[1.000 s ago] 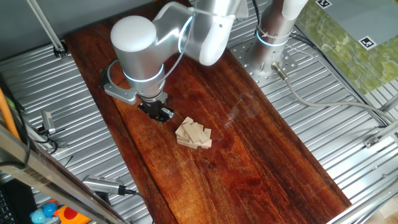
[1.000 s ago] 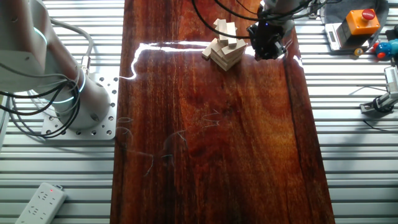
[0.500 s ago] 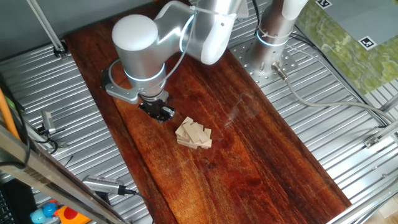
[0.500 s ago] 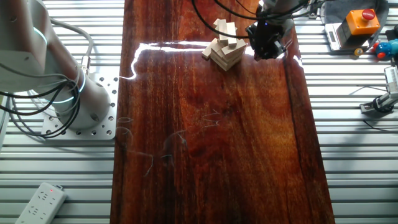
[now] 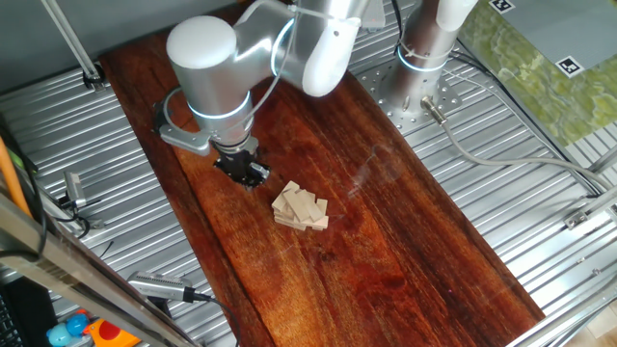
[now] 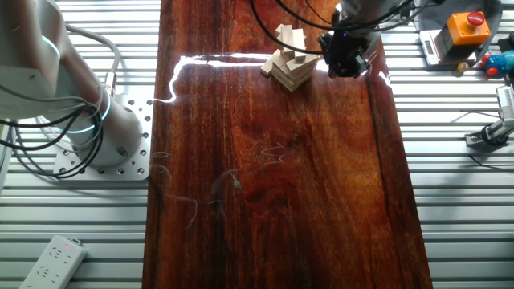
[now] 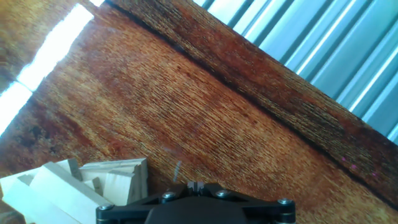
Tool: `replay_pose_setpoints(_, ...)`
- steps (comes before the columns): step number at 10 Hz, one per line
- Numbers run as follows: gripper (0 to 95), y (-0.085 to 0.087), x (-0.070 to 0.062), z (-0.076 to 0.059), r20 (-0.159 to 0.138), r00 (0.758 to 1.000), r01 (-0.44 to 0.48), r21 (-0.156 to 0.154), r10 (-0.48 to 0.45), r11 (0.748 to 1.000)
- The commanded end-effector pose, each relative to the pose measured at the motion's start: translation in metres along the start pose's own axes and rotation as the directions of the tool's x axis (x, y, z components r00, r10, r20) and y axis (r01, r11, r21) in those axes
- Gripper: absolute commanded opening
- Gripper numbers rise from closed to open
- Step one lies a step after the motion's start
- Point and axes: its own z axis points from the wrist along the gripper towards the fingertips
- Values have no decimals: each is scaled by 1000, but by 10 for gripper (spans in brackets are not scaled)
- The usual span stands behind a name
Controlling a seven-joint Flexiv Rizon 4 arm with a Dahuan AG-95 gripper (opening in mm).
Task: Play Jenga
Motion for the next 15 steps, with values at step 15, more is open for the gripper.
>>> replay_pose_setpoints(15, 0, -17, 7, -6, -111, 922, -375, -14, 372, 927)
